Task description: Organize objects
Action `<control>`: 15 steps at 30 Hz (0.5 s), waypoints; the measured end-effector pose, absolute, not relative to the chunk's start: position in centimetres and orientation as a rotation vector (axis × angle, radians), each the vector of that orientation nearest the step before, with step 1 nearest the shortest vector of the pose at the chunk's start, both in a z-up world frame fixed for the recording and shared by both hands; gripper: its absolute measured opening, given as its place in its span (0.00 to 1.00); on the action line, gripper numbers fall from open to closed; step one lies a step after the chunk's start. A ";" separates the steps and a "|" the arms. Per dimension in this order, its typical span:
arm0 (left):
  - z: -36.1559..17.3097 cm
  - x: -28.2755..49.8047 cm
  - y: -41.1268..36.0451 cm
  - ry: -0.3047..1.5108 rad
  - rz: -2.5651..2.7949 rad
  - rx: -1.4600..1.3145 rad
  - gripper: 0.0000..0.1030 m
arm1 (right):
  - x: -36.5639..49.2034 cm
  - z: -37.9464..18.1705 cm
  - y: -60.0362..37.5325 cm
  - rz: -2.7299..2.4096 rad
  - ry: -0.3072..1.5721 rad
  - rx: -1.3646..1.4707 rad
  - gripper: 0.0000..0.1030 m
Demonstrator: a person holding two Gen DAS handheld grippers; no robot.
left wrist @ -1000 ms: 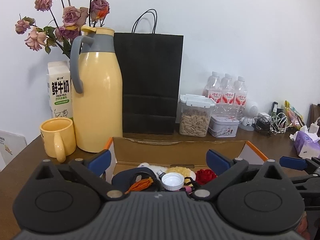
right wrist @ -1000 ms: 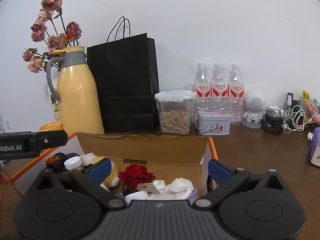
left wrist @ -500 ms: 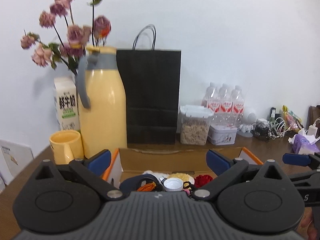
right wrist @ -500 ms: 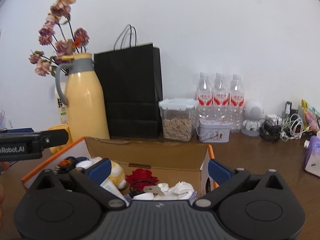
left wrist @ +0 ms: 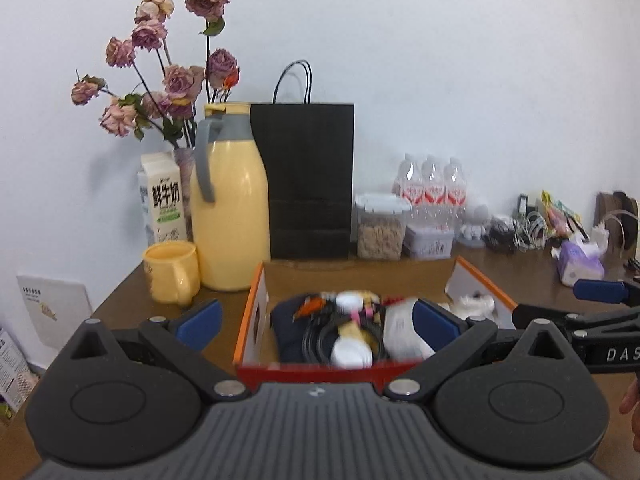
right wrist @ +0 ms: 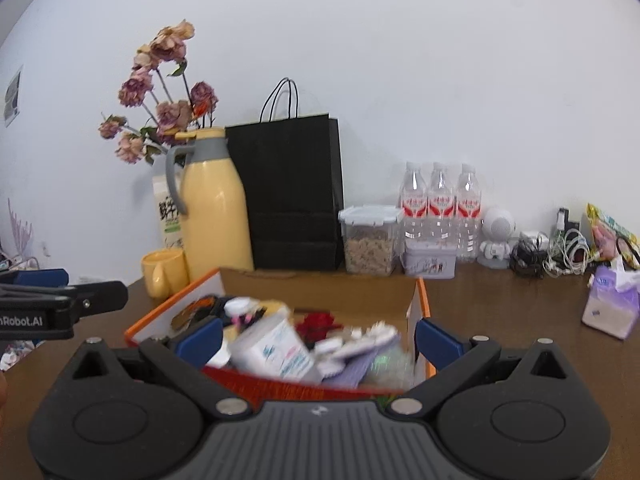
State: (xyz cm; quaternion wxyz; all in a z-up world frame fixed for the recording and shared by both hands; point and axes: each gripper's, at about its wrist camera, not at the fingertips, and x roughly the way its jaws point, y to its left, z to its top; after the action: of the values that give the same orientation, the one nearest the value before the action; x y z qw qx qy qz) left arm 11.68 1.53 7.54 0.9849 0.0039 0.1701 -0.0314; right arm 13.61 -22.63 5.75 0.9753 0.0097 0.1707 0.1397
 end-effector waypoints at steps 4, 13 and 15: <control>6.8 9.3 2.0 0.375 -0.066 -0.005 1.00 | 11.4 5.0 -22.6 0.279 0.391 0.034 1.00; 4.5 6.8 2.8 0.454 -0.056 -0.028 1.00 | 8.8 3.5 -22.3 0.282 0.467 0.031 1.00; 4.1 6.6 2.9 0.470 -0.053 -0.031 1.00 | 8.7 3.2 -22.3 0.283 0.485 0.034 1.00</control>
State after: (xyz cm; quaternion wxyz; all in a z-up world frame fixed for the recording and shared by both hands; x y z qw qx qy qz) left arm 6.62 2.88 4.10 0.9720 -0.0151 0.2328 -0.0265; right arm 8.66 -22.30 3.21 0.9607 0.0167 0.2394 0.1394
